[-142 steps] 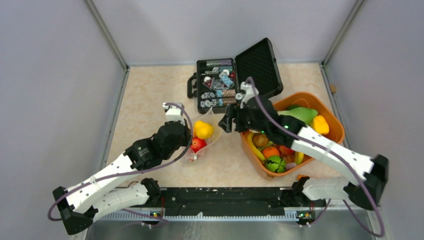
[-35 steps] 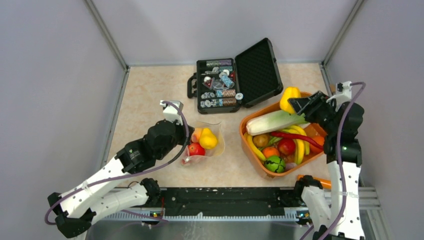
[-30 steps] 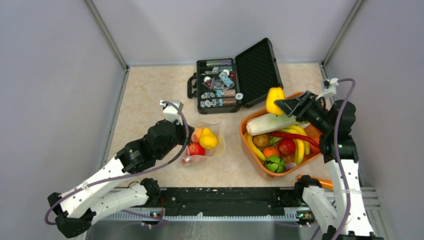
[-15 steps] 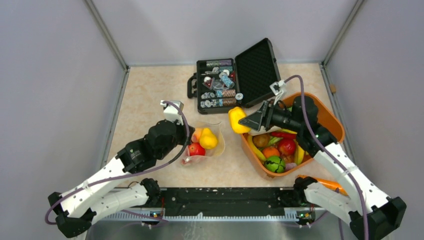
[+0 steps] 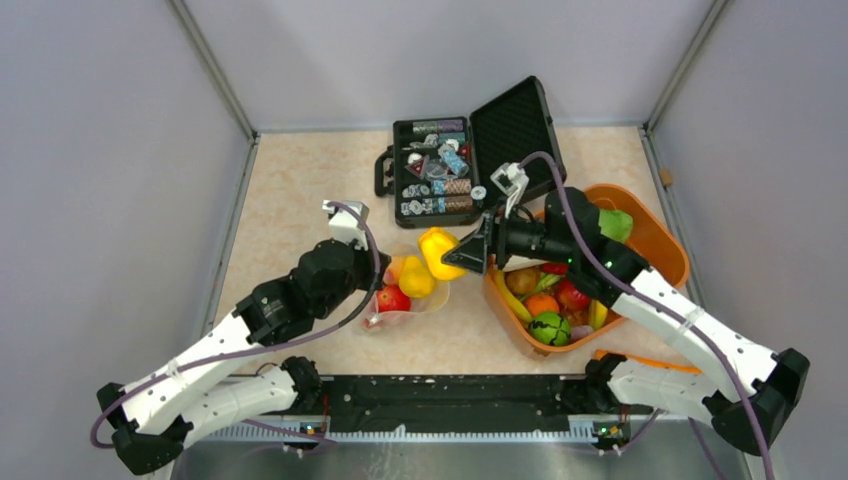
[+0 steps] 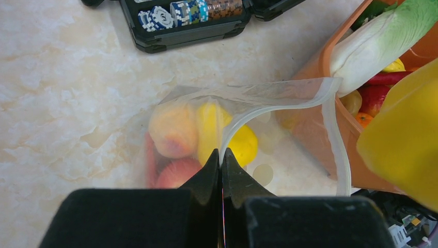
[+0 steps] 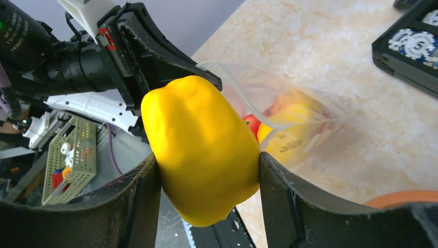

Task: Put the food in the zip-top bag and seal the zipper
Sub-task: Place the fake vegetable in the zipper food storage bag.

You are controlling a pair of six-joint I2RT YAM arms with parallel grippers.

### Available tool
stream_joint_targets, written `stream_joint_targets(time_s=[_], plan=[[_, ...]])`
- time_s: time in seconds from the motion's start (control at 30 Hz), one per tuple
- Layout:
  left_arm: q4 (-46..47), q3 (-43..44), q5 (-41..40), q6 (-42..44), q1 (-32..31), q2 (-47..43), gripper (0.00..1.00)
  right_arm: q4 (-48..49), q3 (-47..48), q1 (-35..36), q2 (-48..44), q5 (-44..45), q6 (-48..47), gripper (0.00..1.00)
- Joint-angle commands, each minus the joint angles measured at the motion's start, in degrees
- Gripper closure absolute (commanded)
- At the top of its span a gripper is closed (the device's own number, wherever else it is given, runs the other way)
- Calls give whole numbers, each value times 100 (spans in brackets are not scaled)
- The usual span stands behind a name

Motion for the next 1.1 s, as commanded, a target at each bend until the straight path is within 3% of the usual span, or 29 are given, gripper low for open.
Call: stream_joint_targets(time_s=[0.0,0.2,0.43,0.57,0.83,1.07], plan=[[287,177,80,-65,24,19,100,-216,545,580,367,616,-461,85],[279,183,45,-83,24,24,100,-432,861,1477,859,1956,-845,86],[251,191,-1,-92,24,-5,100,-1063,1305,1791,1519,2637,-1012,83],[239,191,-42,-101,24,-16,100,-1071,1444,1999,1733,2787,-1123,71],[206,219,-147,-125,24,-68,100,-697,1445,2140,1743,2432,-1137,35],[164,213,-283,-151,24,-174,100,-68,786,2136,793,2578,-1057,22]])
